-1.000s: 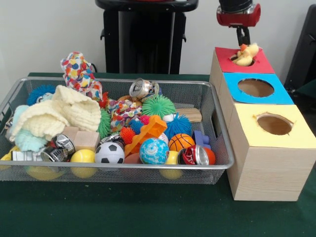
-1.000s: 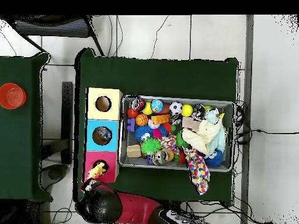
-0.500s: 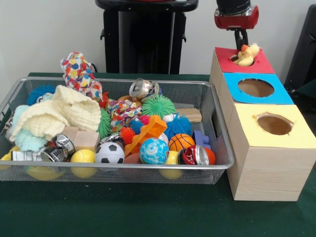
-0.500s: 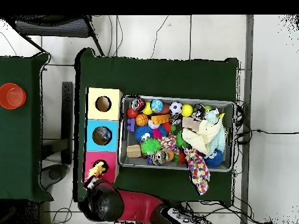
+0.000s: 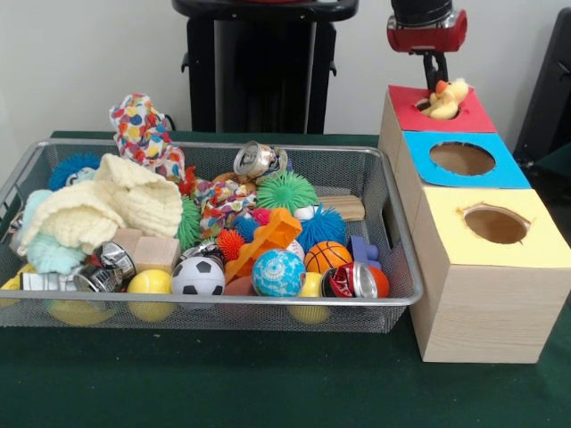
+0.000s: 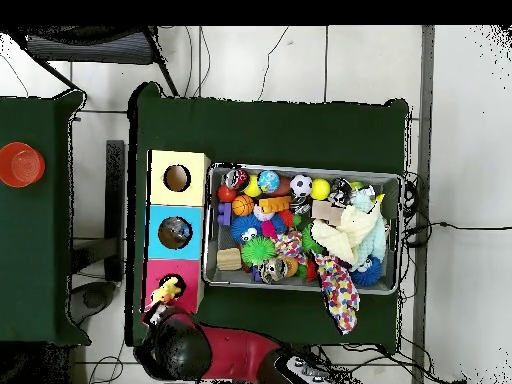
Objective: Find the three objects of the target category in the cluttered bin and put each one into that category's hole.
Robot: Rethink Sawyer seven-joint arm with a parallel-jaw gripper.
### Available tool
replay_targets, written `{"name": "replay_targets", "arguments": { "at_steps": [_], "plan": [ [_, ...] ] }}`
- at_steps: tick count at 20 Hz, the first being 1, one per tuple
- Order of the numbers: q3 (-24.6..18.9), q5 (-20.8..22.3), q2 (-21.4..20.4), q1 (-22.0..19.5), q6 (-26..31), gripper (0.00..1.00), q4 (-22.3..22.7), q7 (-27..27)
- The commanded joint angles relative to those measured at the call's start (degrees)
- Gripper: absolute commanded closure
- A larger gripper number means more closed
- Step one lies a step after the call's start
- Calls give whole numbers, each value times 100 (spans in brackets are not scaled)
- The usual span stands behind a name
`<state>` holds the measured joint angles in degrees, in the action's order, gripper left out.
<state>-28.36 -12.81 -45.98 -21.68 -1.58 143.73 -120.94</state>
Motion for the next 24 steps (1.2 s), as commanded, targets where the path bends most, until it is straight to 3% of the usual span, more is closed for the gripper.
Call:
{"name": "replay_targets", "arguments": {
  "at_steps": [1,5,9,18,20,24],
  "plan": [
    [279,-196,-168,-28,505,100,-852,-648],
    [37,-455,-692,-133,1362,100,-511,-906],
    [-195,-586,-1071,-176,1613,100,-311,-1102],
    [-508,-771,-845,-243,1390,100,-170,-1191],
    [-777,-808,-636,-340,1113,100,-98,-1315],
    [-852,-777,-253,-290,709,100,-191,-1382]
  ]
}}
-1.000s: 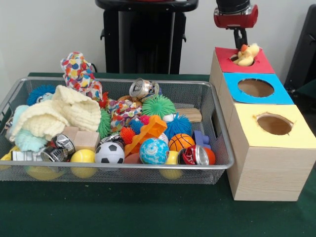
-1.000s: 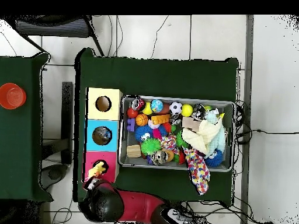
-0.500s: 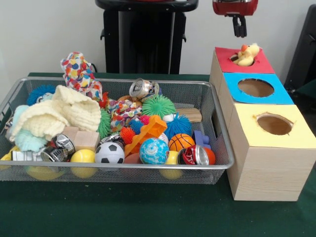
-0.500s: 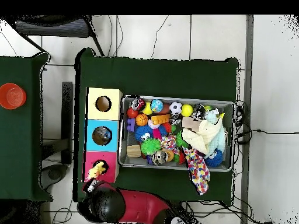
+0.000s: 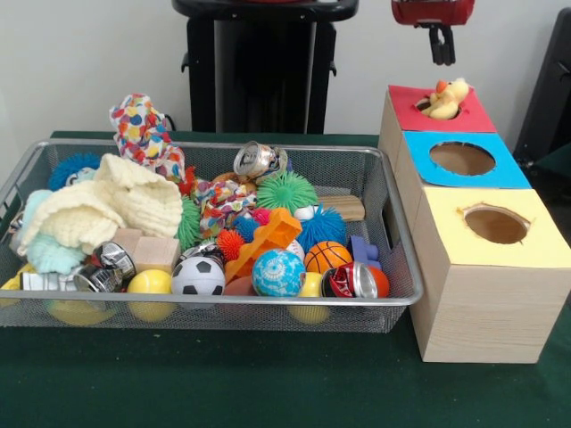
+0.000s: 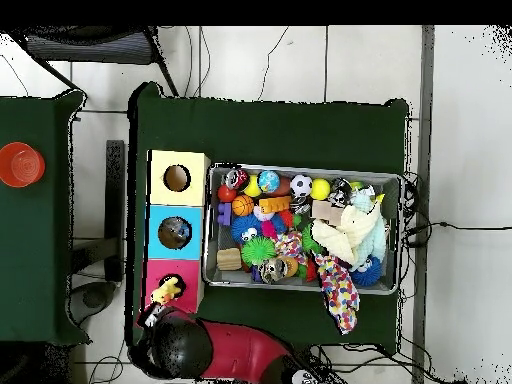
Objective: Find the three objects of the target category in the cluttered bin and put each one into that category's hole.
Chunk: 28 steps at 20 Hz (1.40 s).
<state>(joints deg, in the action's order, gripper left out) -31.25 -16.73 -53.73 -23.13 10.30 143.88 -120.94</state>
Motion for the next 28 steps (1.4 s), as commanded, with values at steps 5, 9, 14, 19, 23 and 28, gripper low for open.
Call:
{"name": "replay_targets", "arguments": {
  "at_steps": [5,9,14,19,23,28],
  "plan": [
    [-519,-354,627,-103,-610,100,-312,-1376],
    [-357,-279,852,-26,-756,100,-444,-1279],
    [-253,-196,929,15,-896,100,-512,-1214],
    [-195,-57,1078,10,-1203,100,-668,-1103],
    [-225,-109,877,-61,-1022,100,-692,-1048],
    [-283,-116,705,-102,-969,100,-678,-1047]
  ]
}}
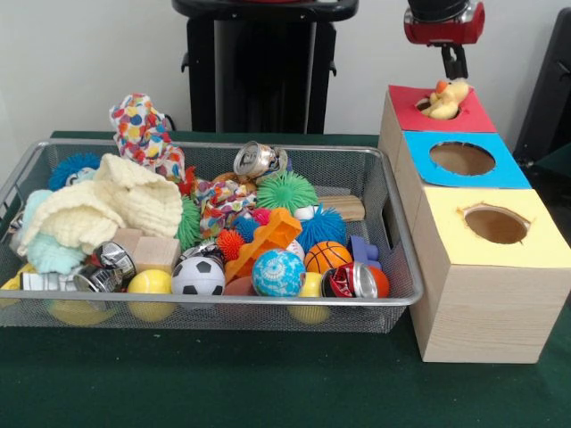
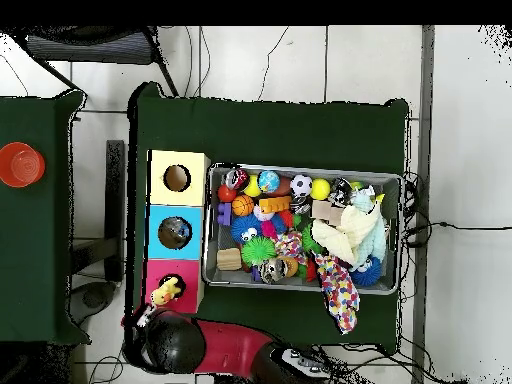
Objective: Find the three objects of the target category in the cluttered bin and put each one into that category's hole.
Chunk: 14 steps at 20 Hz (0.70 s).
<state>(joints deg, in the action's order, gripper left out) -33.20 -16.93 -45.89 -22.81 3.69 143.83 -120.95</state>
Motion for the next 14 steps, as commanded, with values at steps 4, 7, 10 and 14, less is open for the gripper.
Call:
{"name": "replay_targets", "arguments": {
  "at_steps": [4,7,10,14],
  "plan": [
    [39,-137,-254,-59,-127,100,-724,-966],
    [58,-154,-314,-45,-73,100,-759,-942],
    [116,-156,-338,-14,-35,100,-824,-886],
    [304,-47,-163,7,-103,100,-1007,-675]
  ]
}}
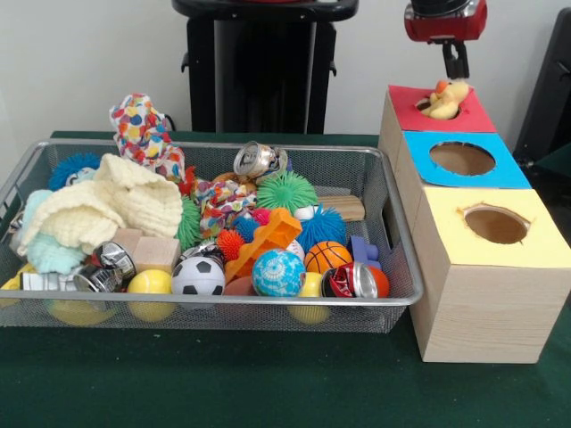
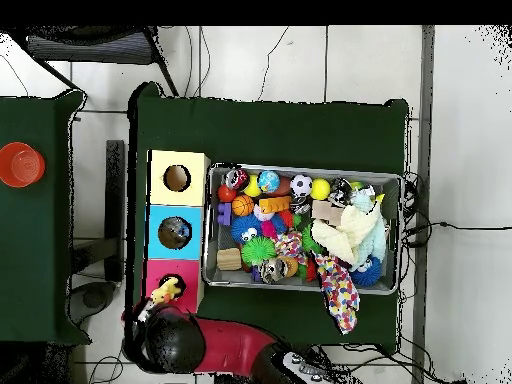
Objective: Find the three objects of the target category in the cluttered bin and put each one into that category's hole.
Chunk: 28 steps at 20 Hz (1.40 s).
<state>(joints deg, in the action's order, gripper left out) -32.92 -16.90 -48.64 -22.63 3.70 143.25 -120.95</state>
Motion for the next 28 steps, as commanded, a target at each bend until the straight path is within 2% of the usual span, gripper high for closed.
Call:
{"name": "replay_targets", "arguments": {
  "at_steps": [1,7,11,15,22,28],
  "plan": [
    [277,-11,148,-32,-149,100,-954,-653],
    [405,58,221,7,-300,100,-1001,-641],
    [691,87,187,212,-366,100,-1055,-594],
    [1037,105,115,420,-220,100,-1175,-507],
    [1152,135,39,516,-183,100,-1190,-562],
    [1580,150,-79,784,-6,100,-1335,-428]
  ]
}}
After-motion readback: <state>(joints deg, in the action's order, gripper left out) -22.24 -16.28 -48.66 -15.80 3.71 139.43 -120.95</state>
